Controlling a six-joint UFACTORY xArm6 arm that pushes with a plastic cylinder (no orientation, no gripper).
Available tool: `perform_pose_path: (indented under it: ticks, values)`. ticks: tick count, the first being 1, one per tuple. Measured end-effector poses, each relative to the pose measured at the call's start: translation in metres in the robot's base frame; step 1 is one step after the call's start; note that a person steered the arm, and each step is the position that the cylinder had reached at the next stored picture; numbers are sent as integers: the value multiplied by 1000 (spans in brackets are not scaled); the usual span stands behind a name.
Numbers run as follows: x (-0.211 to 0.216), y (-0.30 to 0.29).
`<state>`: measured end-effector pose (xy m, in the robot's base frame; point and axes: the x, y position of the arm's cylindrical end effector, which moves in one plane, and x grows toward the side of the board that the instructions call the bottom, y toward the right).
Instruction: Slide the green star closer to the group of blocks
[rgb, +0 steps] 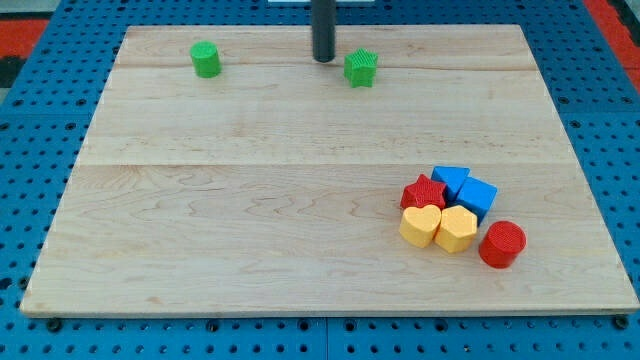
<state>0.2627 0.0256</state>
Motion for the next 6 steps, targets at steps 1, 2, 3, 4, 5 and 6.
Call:
perform_pose_path:
  ticks: [1, 2, 3, 4, 5, 6]
  values:
    - [49, 56]
    - [72, 79]
    - [39, 58]
    - [43, 83]
    - [44, 119]
    - [68, 133]
